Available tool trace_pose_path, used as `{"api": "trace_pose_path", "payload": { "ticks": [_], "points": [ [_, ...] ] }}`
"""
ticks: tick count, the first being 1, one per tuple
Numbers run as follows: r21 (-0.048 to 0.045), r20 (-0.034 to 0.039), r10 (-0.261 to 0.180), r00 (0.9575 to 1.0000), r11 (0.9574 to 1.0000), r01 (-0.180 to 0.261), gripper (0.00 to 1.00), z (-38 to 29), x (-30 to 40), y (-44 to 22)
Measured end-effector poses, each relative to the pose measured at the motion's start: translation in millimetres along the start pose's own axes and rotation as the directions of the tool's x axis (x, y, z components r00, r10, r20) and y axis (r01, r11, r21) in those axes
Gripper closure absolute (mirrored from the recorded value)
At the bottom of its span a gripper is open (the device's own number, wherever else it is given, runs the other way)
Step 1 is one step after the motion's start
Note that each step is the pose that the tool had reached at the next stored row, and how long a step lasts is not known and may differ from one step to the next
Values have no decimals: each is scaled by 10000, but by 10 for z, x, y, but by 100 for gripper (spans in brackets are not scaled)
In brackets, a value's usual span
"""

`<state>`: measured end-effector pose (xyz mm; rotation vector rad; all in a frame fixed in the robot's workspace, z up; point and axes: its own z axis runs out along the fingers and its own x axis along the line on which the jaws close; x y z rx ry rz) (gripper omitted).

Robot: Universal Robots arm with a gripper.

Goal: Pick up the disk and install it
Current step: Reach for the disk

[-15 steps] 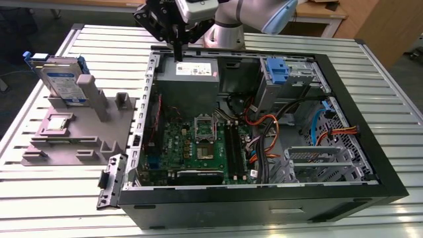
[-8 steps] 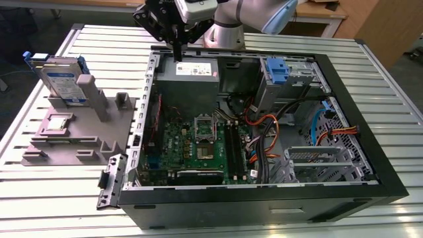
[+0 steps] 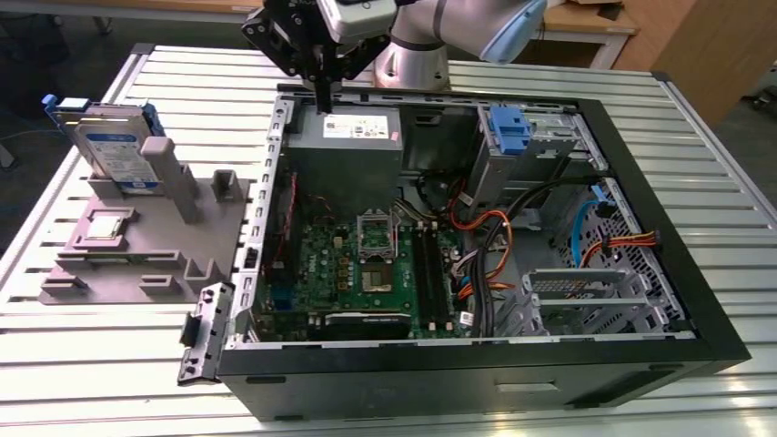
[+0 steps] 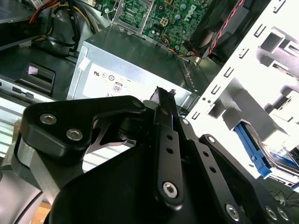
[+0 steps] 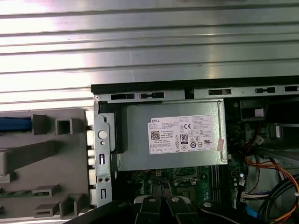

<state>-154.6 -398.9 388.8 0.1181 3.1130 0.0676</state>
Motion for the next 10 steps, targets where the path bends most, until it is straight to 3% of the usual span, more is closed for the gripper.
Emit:
{"api": "trace_pose_path", "payload": {
  "ticks": [10],
  "points": [
    [0, 0, -1, 10000, 10000, 1, 90, 0, 43, -3]
  ]
}}
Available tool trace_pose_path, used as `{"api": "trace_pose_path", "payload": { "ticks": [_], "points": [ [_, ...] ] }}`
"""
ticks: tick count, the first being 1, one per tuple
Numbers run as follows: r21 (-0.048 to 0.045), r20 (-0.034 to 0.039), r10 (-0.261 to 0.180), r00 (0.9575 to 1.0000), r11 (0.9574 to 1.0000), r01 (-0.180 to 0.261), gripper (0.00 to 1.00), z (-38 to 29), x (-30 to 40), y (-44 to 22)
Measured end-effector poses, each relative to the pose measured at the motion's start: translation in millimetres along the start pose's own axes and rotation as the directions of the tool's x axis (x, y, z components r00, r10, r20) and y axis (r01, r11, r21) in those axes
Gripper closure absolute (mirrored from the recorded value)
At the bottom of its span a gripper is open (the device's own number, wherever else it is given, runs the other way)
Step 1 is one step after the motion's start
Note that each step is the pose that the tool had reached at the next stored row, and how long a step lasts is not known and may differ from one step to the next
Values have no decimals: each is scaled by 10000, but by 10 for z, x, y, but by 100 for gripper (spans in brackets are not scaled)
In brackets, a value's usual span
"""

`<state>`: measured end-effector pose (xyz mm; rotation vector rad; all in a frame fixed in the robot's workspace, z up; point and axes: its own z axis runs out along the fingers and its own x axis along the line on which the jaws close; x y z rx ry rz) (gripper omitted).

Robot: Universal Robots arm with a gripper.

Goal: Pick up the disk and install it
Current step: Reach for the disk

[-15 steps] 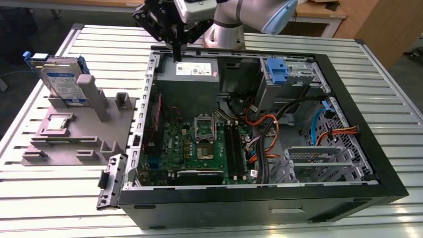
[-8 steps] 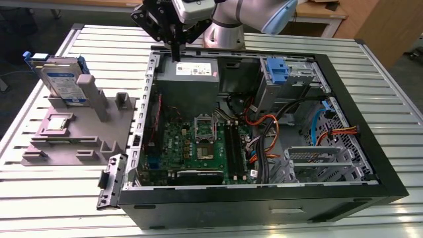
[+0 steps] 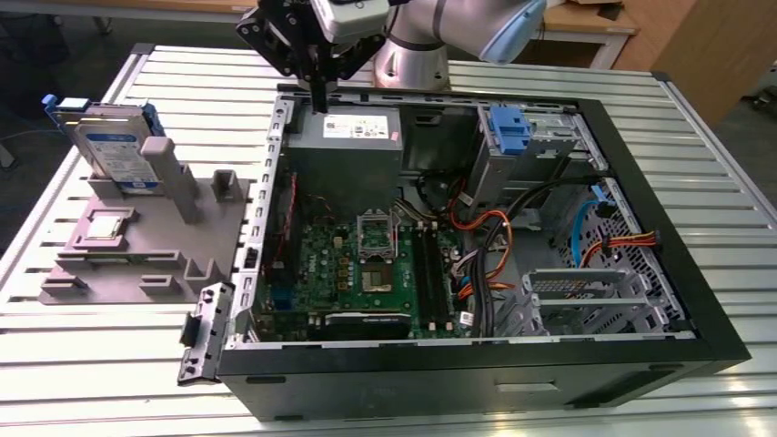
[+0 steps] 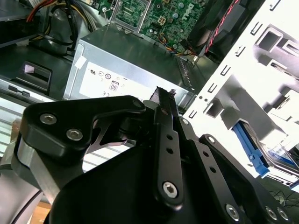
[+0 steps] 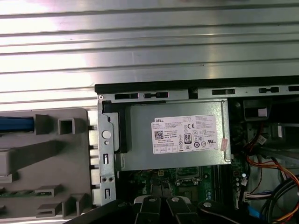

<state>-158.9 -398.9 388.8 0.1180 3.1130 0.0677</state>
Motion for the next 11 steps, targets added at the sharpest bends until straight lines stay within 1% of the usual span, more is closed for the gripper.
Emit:
{"api": "trace_pose_path", "payload": {
  "ticks": [11],
  "points": [
    [0, 0, 0, 10000, 10000, 0, 90, 0, 57, -4]
  ]
}}
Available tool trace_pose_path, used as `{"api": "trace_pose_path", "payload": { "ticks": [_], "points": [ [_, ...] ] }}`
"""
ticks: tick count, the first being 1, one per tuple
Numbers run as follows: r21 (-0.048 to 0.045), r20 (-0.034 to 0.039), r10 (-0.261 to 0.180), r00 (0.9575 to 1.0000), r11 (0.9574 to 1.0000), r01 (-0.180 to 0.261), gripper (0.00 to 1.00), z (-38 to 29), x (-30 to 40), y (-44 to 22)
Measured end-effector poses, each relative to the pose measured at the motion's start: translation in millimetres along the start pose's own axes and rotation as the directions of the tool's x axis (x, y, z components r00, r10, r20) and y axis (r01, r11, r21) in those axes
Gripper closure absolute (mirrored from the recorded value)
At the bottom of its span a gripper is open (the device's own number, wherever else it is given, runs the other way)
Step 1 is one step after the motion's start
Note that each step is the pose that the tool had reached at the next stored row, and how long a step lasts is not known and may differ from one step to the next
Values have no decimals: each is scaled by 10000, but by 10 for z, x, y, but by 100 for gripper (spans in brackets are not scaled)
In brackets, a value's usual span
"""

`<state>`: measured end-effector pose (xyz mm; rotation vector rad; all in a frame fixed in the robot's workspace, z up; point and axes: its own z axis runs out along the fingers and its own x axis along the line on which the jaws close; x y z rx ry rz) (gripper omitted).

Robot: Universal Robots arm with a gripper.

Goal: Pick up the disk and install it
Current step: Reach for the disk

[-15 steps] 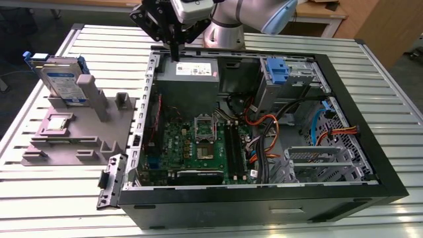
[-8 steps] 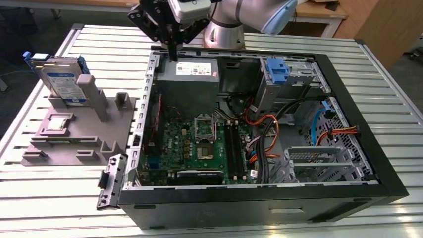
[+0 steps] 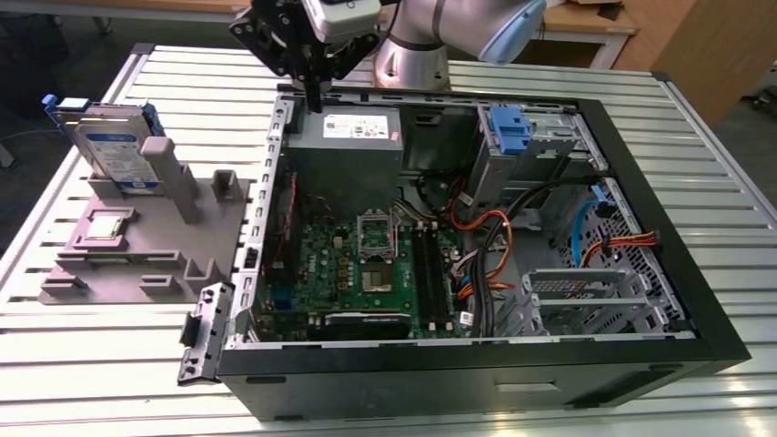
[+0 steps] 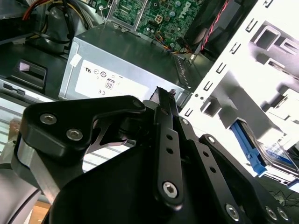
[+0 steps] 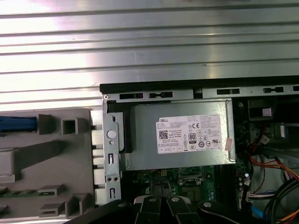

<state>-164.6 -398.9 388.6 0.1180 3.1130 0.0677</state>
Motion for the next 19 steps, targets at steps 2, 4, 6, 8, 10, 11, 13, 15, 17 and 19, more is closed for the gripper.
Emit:
{"api": "trace_pose_path", "payload": {
  "ticks": [2, 4, 6, 8, 10, 11, 13, 15, 17, 19],
  "points": [
    [1, 0, 0, 10000, 10000, 0, 90, 0, 11, -1],
    [1, 0, 0, 10000, 10000, 0, 90, 0, 22, -2],
    [1, 0, 0, 10000, 10000, 0, 90, -1, 29, -2],
    [1, -1, -1, 10000, 10000, 1, 90, -1, 33, -3],
    [1, -1, -1, 10000, 10000, 1, 90, -1, 36, -3],
    [1, 0, 0, 10000, 10000, 0, 90, -1, 36, -3],
    [1, 0, 0, 10000, 10000, 0, 90, -1, 37, -3],
    [0, 0, 2, 10000, 10000, -2, 90, -1, 43, -3],
    [1, 0, 0, 10000, 10000, 0, 90, -2, 53, -4],
    [1, 1, 1, 10000, 10000, -1, 90, -2, 66, -5]
  ]
}}
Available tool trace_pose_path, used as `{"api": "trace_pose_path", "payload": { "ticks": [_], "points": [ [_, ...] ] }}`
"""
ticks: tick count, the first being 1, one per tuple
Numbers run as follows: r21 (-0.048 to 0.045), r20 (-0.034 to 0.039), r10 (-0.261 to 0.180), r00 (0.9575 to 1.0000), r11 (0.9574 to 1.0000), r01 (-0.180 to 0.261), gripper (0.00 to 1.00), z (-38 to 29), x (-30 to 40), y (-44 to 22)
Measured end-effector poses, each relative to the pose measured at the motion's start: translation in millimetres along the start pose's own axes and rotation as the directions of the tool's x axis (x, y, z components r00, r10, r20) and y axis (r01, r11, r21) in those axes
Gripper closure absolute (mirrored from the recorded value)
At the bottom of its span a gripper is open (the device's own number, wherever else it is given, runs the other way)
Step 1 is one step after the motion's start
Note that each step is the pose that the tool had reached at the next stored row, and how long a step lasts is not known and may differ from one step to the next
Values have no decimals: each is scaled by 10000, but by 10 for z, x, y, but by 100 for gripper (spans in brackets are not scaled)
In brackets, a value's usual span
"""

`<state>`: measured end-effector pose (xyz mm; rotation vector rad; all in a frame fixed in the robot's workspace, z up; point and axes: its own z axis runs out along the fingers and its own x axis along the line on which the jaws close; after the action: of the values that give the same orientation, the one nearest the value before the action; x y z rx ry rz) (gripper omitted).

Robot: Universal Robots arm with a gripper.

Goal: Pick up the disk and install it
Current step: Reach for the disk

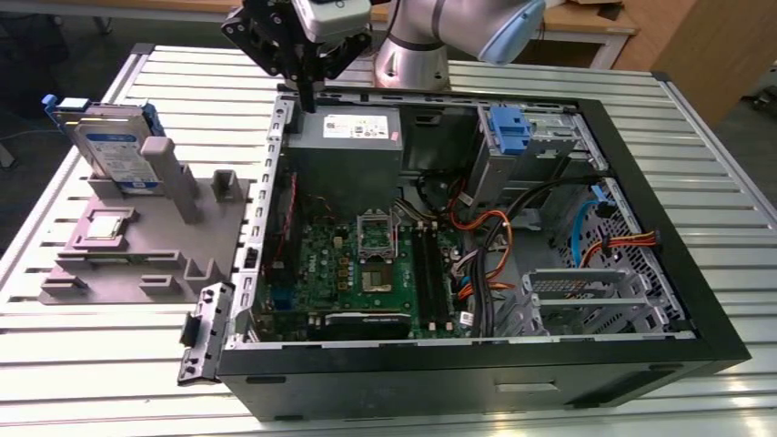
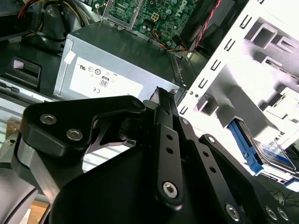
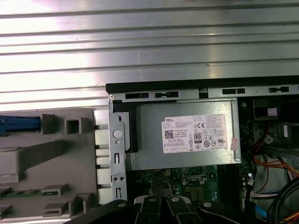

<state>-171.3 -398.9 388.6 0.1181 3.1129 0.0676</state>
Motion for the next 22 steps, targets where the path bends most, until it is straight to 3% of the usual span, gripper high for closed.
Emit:
{"api": "trace_pose_path", "payload": {
  "ticks": [22],
  "points": [
    [0, 0, -1, 10000, 10000, 1, 90, -2, 86, -7]
  ]
}}
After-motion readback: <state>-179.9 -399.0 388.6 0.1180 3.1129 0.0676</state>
